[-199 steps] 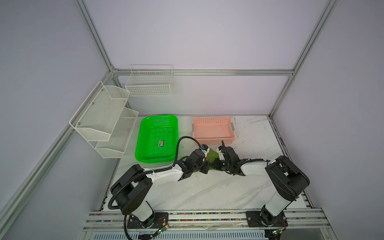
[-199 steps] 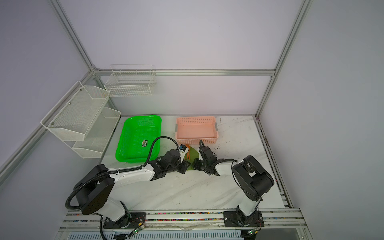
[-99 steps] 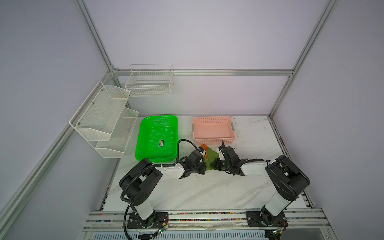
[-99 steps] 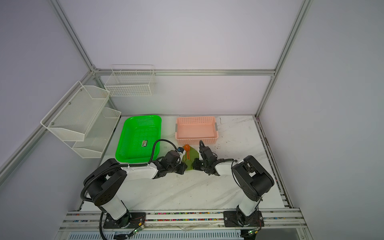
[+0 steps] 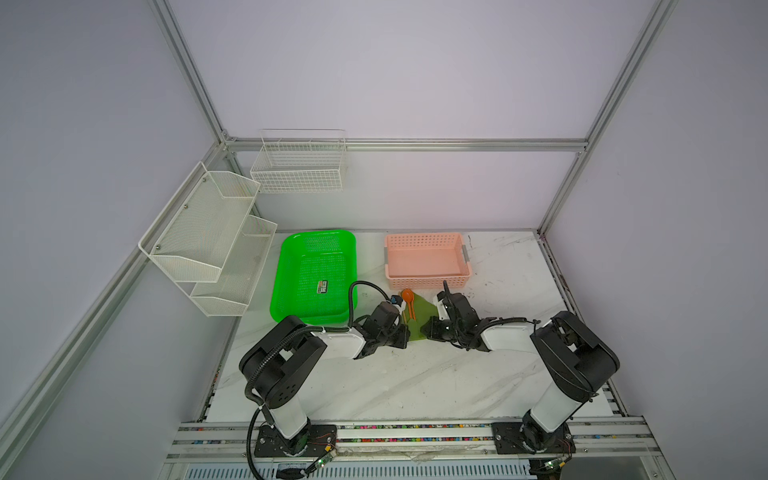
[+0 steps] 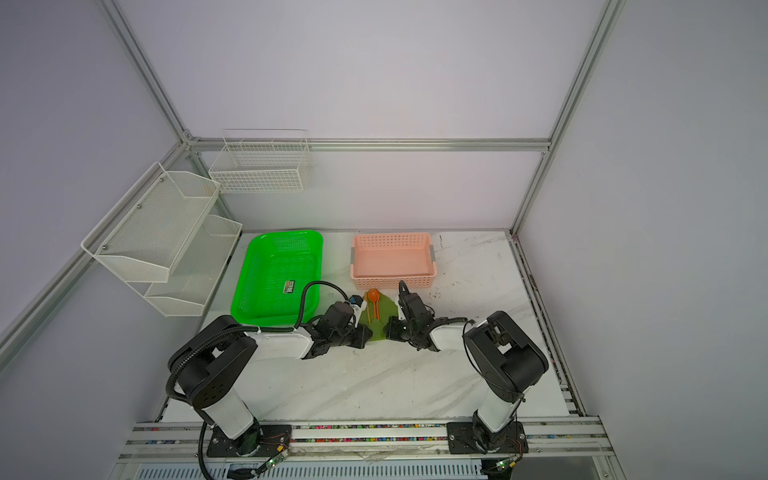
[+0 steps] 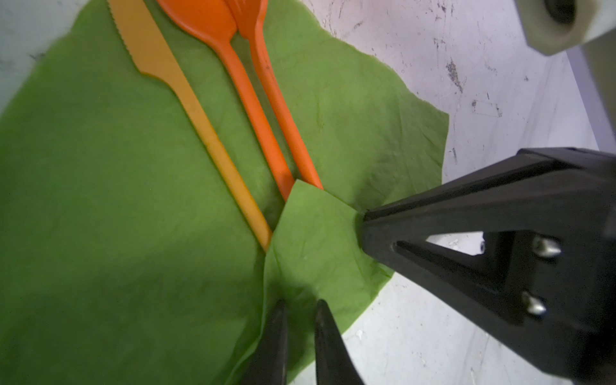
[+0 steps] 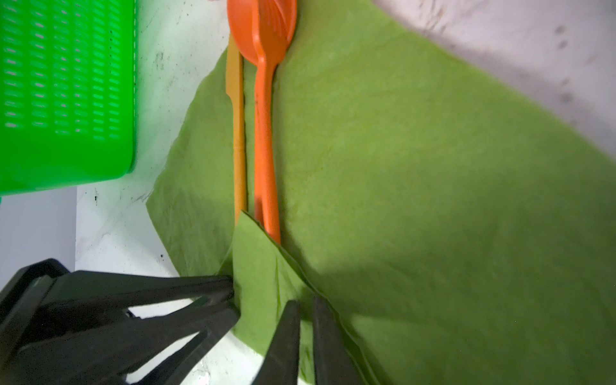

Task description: Place the utensils on the paper napkin and roll it up

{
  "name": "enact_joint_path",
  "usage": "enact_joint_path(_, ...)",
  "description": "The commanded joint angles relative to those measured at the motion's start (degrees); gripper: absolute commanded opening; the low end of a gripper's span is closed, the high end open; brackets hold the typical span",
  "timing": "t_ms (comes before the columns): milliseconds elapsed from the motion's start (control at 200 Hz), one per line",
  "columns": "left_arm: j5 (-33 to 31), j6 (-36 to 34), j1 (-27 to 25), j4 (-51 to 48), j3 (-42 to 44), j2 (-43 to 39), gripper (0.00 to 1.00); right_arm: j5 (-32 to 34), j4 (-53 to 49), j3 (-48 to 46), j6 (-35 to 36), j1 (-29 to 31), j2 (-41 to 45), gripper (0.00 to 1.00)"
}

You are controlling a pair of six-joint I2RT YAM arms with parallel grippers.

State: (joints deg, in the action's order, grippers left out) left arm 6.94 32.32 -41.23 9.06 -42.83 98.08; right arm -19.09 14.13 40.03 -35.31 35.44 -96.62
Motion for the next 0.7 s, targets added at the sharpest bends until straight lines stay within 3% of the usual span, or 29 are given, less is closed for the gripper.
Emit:
enact_joint_path(0,0.1,1.1,0.4,-1.3,2.4,2.1,0.17,1.7,-3.8,1.0,0.5,0.8,1.8,0.15)
enact_joint_path(360,-0.7,0.9,0.5,-2.3,2.0,1.9,0.17,3.0,-5.8,2.0,1.4,4.9,3.6,0.16)
enact_joint_path(695,-2.1,0.4,0.6,-3.8,2.4,1.4,0.16,3.5,-4.0,0.0,1.0,4.9,0.5,0.15)
